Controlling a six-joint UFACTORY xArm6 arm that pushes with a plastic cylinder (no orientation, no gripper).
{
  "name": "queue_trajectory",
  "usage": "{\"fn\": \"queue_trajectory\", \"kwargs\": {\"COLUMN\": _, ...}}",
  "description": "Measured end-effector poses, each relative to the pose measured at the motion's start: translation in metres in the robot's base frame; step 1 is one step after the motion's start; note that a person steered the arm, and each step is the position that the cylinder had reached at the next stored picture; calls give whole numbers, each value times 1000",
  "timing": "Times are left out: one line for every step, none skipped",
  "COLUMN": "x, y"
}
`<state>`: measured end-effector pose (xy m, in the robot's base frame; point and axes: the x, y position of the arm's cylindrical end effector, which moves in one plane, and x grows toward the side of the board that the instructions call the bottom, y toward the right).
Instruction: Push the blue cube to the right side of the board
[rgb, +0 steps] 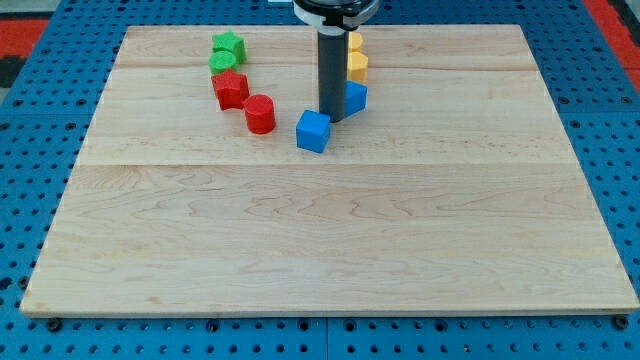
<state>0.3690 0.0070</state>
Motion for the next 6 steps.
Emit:
{"fn": "queue_trajectory", "kwargs": {"x": 0, "y": -50}}
{"fn": "queue_trajectory", "kwargs": {"x": 5, "y": -63}}
{"fn": "queue_trajectory", "kwargs": {"x": 20, "y": -64}}
{"fn": "queue_trajectory", "kwargs": {"x": 43, "y": -59}}
{"fn": "queue_trajectory", "kwargs": {"x": 36, "y": -31}}
{"fn": "queue_trajectory", "kwargs": {"x": 29, "y": -19}}
